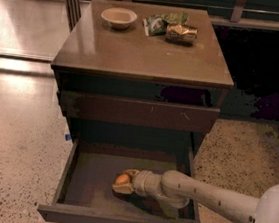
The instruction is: Place orange into middle drawer
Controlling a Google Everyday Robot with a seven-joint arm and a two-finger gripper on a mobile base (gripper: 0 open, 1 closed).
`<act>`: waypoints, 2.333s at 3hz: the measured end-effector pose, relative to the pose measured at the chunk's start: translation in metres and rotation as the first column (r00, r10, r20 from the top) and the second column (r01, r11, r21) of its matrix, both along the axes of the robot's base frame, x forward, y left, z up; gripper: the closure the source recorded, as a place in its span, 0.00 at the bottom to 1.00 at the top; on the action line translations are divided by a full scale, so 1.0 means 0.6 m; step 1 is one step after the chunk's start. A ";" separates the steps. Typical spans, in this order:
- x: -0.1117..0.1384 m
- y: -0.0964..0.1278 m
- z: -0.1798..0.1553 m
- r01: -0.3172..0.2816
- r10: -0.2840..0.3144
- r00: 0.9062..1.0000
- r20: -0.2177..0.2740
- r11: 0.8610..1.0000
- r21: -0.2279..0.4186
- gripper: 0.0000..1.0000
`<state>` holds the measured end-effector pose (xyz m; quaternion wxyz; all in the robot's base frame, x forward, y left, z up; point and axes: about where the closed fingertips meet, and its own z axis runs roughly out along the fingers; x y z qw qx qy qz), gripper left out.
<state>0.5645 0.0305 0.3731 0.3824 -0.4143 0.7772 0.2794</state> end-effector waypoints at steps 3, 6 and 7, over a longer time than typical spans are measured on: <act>0.000 0.000 0.000 0.000 0.000 1.000 0.000 1.000 0.000 0.00; -0.006 -0.021 0.009 0.062 -0.062 0.998 0.002 0.998 -0.010 0.00; -0.007 -0.022 0.009 0.063 -0.063 0.998 0.002 0.998 -0.011 0.00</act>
Offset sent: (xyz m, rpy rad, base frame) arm 0.0000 0.0000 0.0000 0.0000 0.0000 0.0000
